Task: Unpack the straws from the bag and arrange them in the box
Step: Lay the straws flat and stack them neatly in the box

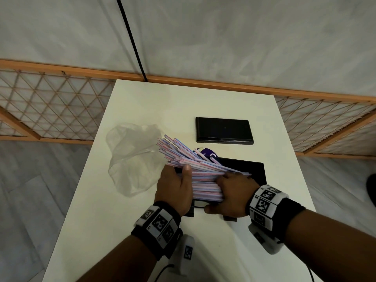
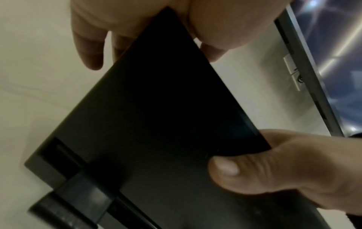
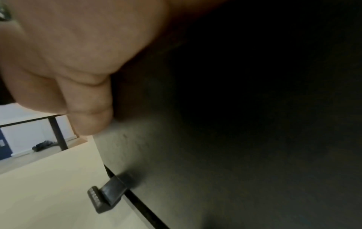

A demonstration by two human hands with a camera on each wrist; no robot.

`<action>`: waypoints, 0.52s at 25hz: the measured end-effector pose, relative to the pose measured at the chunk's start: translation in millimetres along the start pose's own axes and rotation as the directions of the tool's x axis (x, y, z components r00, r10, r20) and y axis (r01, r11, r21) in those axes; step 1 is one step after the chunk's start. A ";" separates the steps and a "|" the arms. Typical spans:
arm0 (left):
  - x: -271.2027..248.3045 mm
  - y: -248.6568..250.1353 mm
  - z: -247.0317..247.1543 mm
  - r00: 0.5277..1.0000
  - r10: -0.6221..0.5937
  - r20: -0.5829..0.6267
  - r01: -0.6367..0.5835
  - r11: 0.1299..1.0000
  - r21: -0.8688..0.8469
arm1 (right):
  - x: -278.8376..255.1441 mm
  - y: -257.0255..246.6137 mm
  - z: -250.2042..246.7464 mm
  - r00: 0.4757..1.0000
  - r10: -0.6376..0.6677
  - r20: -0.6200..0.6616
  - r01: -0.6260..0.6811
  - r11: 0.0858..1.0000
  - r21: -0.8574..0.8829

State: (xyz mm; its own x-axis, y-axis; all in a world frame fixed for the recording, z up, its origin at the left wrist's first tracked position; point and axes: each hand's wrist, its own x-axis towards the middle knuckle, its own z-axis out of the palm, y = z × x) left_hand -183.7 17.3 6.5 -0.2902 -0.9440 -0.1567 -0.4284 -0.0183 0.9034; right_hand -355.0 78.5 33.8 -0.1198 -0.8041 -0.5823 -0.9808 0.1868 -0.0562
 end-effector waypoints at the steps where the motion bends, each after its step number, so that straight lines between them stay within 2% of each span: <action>1: 0.5 -2.5 1.0 1.000 0.012 -0.008 -0.012 1.000 0.020 | 0.1 -2.5 0.4 1.000 0.003 -0.004 -0.003 1.000 0.012; 3: 0.3 -5.0 1.9 1.000 0.007 -0.009 -0.006 0.998 0.055 | 0.2 -9.7 2.4 0.999 -0.047 -0.027 0.049 0.998 0.044; 6: -0.1 -2.9 0.2 1.000 0.000 -0.004 0.001 0.998 0.062 | -7.3 -10.8 -4.7 0.989 -0.110 -0.100 0.111 0.994 0.001; 10: -0.8 3.0 -4.0 1.000 -0.016 0.021 0.015 1.000 0.015 | -30.0 9.8 -24.3 0.979 -0.057 -0.195 0.062 0.998 0.023; 13: -2.9 6.6 -5.2 1.000 -0.009 0.016 0.010 1.000 -0.019 | -29.1 20.1 -21.5 0.994 -0.025 -0.104 0.028 0.999 0.026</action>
State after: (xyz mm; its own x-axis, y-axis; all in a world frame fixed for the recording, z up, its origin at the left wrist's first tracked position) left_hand -181.2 18.2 14.9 -0.3001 -0.9383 -0.1716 -0.4146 -0.0337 0.9094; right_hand -374.5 93.5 67.1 -0.1105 -0.8627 -0.4934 -0.9793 0.1791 -0.0939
